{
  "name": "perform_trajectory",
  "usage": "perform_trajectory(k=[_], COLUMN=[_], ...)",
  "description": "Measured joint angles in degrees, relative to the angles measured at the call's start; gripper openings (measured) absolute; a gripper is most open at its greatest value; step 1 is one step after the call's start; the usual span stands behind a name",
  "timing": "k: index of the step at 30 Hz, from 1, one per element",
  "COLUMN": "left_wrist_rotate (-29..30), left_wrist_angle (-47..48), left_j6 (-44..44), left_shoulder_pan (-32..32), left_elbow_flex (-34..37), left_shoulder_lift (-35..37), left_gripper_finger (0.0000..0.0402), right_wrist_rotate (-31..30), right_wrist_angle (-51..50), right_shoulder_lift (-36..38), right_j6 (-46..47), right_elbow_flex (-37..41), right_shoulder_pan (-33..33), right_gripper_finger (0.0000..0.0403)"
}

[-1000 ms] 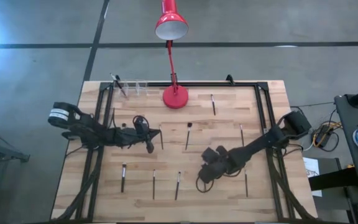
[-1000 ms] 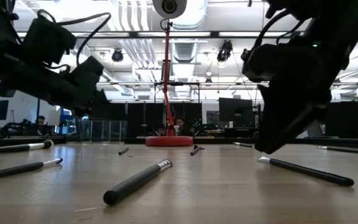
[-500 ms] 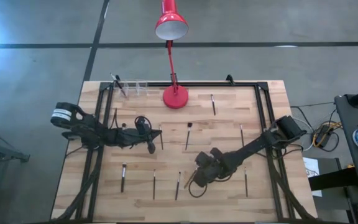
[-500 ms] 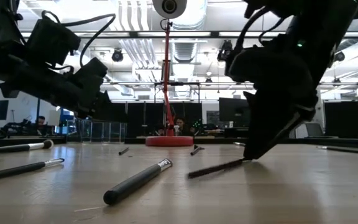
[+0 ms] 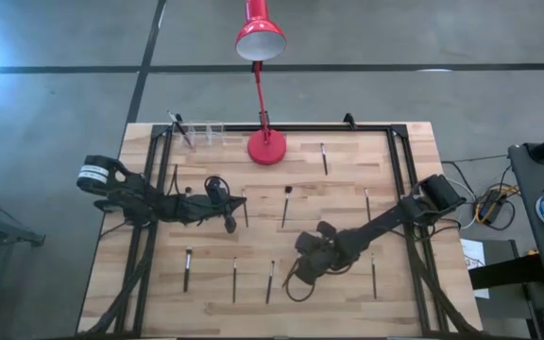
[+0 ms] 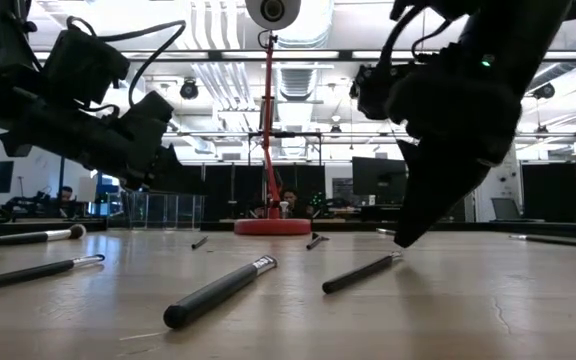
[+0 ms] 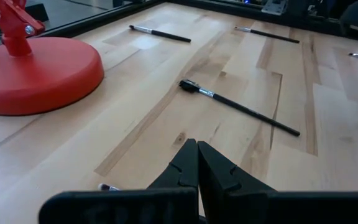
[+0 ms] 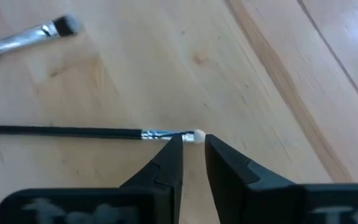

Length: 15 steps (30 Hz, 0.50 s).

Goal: Pick & Place Makeup Supplies
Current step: Put the makeup brush into the transparent organizer

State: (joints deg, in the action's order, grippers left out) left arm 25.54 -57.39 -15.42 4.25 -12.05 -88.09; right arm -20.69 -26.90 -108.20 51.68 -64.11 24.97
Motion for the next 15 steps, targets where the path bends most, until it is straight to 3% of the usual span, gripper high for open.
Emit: perform_trajectory(k=[6, 12, 15], left_wrist_rotate=[0.0, 0.0, 0.0], left_wrist_angle=[0.0, 0.0, 0.0], left_j6=[0.0, 0.0, 0.0], left_shoulder_pan=[0.0, 0.0, 0.0], left_elbow_flex=[0.0, 0.0, 0.0], left_shoulder_lift=[0.0, 0.0, 0.0], left_gripper_finger=[0.0, 0.0, 0.0], right_wrist_rotate=[0.8, 10.2, 11.8], right_wrist_angle=[0.0, 0.1, 0.1], right_shoulder_lift=[0.0, 0.0, 0.0], right_j6=[-12.6, -25.8, -30.4], right_elbow_flex=[-0.9, -2.0, -1.9], right_shoulder_pan=[-0.2, -3.0, -5.0], right_gripper_finger=[0.0109, 0.0142, 0.0151])
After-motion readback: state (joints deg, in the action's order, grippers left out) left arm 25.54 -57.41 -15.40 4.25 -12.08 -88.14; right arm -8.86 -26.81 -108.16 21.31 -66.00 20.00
